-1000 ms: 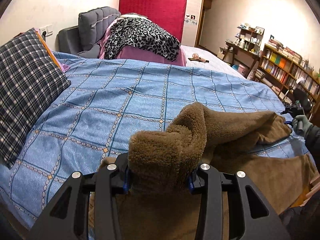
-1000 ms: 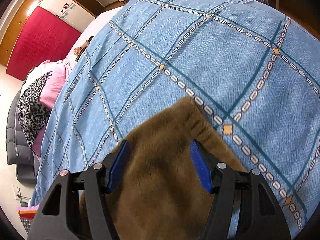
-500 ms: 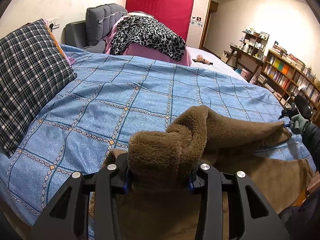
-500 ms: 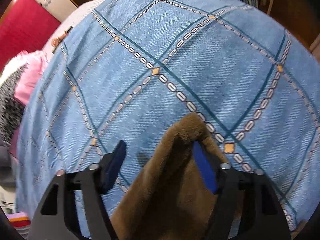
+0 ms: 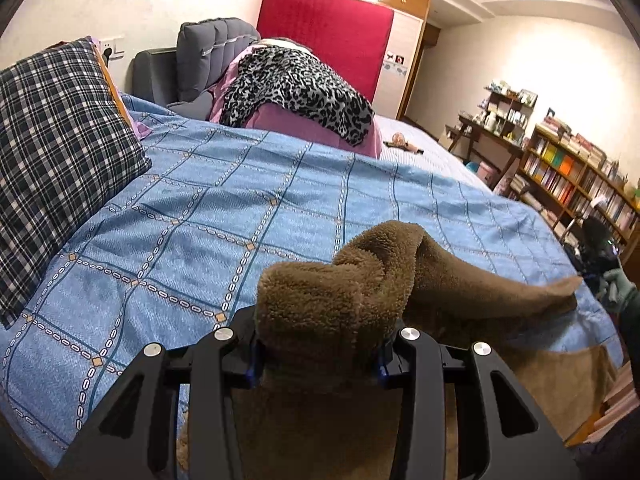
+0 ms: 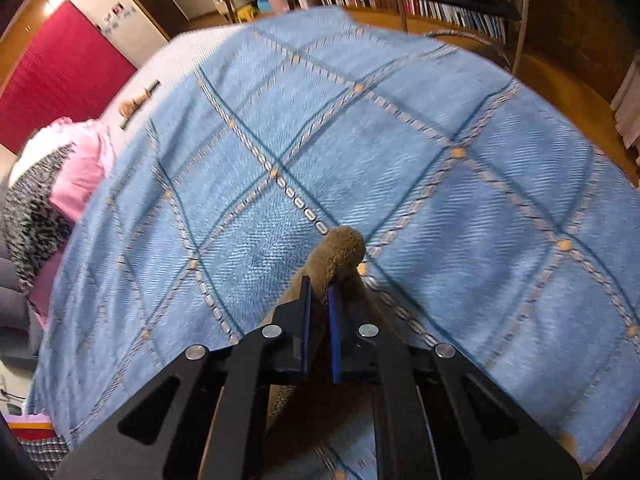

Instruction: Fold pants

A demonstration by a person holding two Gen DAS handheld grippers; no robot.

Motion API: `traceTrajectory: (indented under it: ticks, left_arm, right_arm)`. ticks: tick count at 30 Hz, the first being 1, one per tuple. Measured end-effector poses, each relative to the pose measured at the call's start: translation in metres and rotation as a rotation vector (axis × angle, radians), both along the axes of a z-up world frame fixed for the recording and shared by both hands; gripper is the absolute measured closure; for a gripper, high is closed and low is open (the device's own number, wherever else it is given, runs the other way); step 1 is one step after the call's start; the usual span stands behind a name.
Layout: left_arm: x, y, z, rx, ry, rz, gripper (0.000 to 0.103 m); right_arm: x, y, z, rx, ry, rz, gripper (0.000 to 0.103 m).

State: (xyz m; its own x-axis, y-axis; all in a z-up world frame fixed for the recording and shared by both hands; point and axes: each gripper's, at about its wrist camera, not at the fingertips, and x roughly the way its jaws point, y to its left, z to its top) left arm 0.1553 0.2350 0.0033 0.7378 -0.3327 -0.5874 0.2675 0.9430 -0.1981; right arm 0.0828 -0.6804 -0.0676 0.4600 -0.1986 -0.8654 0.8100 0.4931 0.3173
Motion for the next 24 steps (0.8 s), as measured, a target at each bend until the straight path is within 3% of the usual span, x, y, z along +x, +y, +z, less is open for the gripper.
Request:
traceTrajectory:
  ticks: [7,12,18,24]
  left_arm:
    - [-0.014,0.018,0.006,-0.073,-0.03,0.01,0.063]
    - [-0.039,0.032,0.009,-0.087,-0.06,0.001,0.063]
    - [-0.067,0.048,0.001,-0.104,-0.066,0.006,0.063]
    - [-0.09,0.057,-0.021,-0.101,-0.045,0.005,0.063]
  right_arm:
    - [-0.083,0.018,0.045,-0.022,-0.099,-0.012,0.096]
    - [-0.153,0.04,0.052,-0.022,-0.153,-0.036,0.096]
    - [-0.223,0.072,0.04,-0.047,-0.181,-0.039,0.096]
    - [-0.293,0.101,0.003,0.012,-0.217,-0.068,0.096]
